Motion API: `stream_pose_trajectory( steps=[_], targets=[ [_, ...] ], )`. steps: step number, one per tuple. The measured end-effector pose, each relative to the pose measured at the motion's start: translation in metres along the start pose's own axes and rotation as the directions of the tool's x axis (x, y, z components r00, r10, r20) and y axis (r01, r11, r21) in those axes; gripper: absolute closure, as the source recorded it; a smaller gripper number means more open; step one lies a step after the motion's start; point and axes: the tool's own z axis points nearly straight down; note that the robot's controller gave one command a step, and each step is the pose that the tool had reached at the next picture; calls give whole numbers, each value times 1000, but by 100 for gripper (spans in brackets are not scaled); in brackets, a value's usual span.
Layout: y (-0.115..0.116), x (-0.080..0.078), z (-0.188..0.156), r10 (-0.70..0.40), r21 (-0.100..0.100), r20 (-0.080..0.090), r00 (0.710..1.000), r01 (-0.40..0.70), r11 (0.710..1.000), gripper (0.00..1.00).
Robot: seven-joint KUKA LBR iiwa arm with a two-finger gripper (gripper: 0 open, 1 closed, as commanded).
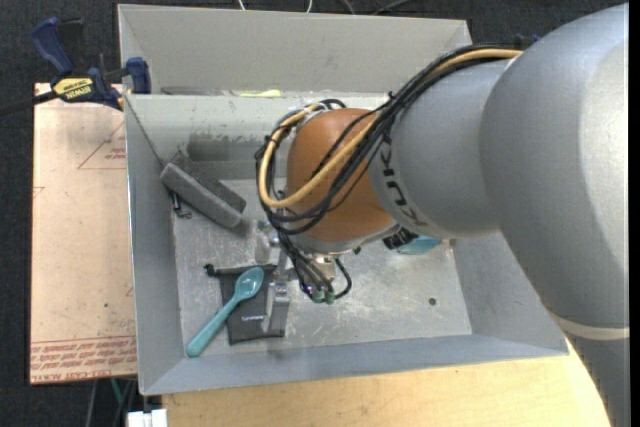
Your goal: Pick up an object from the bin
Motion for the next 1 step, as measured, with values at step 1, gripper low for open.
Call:
stream_pose_trajectory(
  steps=[1],
  targets=[
    [21, -24, 23, -84, -1, -1, 997, 84, 997, 0]
  ],
)
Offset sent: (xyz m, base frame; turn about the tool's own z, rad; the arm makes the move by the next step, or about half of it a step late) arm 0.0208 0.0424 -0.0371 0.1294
